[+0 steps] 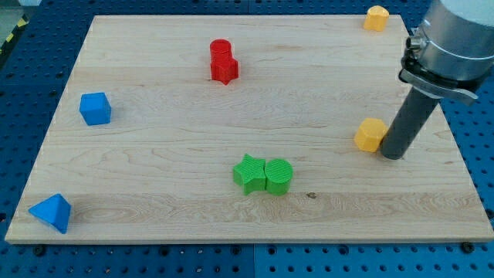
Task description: Keep the yellow hexagon diagonally bottom left of the yellow heart
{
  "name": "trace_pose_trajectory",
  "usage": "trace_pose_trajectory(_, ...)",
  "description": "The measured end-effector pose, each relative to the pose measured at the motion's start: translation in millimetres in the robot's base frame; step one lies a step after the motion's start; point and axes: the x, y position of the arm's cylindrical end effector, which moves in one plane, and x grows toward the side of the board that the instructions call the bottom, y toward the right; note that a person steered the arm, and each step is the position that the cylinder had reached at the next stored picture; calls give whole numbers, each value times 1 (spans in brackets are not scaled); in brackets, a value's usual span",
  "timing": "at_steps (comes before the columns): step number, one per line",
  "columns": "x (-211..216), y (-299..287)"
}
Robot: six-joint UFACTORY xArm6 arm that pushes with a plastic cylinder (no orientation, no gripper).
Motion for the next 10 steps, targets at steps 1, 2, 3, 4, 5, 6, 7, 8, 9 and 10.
trace_pose_trajectory(1,1,-33)
trace_pose_trajectory(2,-4,-64)
trace_pose_trajectory(3,-32,-77)
trace_pose_trajectory(4,-45,-58)
trace_pose_trajectory(5,-36,-26)
trace_pose_trajectory(6,-5,-26)
trace_pose_trajectory(7,29,-22)
trace_pose_trajectory(8,34,3)
trace_pose_trajectory(9,15,3)
trace_pose_trajectory(10,-20,-2)
